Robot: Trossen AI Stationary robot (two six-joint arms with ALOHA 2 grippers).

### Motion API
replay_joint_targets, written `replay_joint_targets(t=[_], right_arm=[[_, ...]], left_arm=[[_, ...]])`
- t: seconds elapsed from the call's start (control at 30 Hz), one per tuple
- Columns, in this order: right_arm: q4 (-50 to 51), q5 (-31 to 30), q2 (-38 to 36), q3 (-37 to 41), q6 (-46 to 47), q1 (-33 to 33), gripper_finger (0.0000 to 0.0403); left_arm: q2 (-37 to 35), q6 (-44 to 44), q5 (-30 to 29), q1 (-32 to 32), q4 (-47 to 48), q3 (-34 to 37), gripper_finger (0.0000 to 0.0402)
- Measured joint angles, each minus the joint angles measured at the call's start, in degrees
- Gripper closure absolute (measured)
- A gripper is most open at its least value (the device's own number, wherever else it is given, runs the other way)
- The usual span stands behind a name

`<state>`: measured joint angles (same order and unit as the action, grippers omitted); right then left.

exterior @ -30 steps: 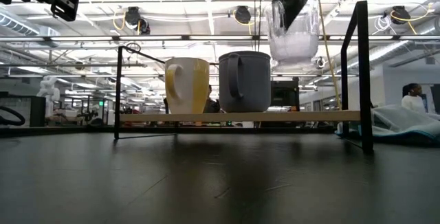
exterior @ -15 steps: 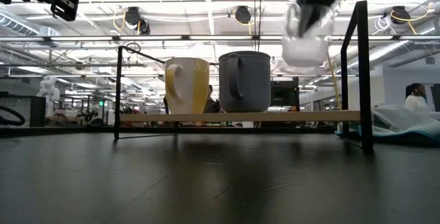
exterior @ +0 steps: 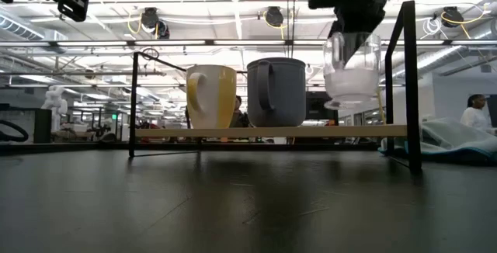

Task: Stack small to large cups/mugs on shelf
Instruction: Put the transparent mug on the shelf

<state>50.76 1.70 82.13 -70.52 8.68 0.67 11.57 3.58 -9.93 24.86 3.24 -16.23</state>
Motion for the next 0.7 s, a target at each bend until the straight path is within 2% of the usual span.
replay_joint_targets(t=[0.37,0.7], right_arm=[[-0.29,-0.16,3.07,0.0,-5.28,-1.09,0.0403],[-0.37,-3.37,3.08,0.0,-7.82,-1.14,0.0403]], left_arm=[[-0.02,-0.29,0.0,-0.02,0.01,0.0,0.038],[-0.02,-0.31,0.0,-0.01,0.44,0.0,0.038]])
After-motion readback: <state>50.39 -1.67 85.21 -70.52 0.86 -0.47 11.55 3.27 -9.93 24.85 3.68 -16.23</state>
